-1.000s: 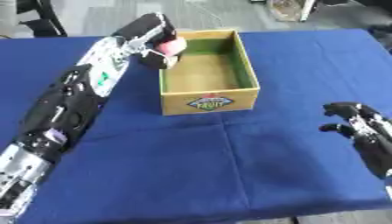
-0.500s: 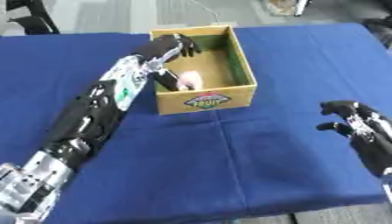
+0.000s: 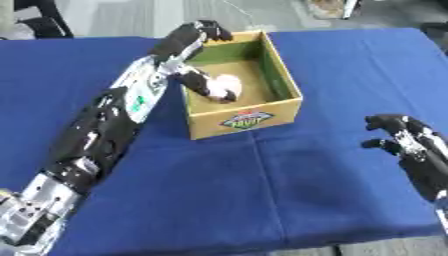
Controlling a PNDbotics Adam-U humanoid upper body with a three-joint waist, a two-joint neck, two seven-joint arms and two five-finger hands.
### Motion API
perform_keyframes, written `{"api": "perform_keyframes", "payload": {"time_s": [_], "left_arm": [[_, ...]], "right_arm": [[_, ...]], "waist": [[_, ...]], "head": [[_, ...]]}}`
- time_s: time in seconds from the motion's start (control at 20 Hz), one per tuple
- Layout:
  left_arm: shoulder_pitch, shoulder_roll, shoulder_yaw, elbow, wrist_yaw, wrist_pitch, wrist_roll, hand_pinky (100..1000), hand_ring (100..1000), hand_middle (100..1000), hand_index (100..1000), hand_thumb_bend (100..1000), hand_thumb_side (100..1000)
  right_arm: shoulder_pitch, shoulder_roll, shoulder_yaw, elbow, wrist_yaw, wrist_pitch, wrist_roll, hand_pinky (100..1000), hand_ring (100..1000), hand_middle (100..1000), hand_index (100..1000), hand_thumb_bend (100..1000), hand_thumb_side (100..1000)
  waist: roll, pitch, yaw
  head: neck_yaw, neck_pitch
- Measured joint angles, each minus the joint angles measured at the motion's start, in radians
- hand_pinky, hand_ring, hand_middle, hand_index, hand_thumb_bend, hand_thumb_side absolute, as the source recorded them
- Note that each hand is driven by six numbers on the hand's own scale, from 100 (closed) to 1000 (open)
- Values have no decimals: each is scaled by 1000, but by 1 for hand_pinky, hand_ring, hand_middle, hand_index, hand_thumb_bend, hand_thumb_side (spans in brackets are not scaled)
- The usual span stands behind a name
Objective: Pick up objects on the table and place them in the box.
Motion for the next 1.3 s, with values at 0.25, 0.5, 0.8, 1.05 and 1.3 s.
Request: {"api": "perform_keyframes", "payload": {"time_s": [0.25,0.5,0.8,1.05,1.3], "left_arm": [[83,68,39,-209,371,99,-34,655,693,616,735,693,400],[255,139,144,-414,650,189,-4,645,687,609,724,666,421],[457,164,264,-524,785,252,70,639,686,607,720,642,468],[555,151,315,-554,823,271,100,638,689,610,722,632,483],[594,118,329,-572,831,276,105,637,693,613,726,624,491]], "right_arm": [[4,-1,-15,0,0,-4,-12,647,934,620,726,100,483],[9,-2,-29,0,-1,-6,-26,646,934,620,726,100,486],[9,-9,-42,-1,-6,-9,-39,646,934,620,726,100,488],[9,-10,-46,-1,-9,-12,-46,646,934,620,726,100,493],[10,-10,-48,-2,-10,-13,-47,647,934,620,726,100,501]], "waist": [[-5,0,48],[-7,-2,93],[-10,-3,132],[-15,-3,149],[-19,-3,153]], "head": [[-24,0],[-49,-1],[-69,-1],[-72,-1],[-72,-1]]}}
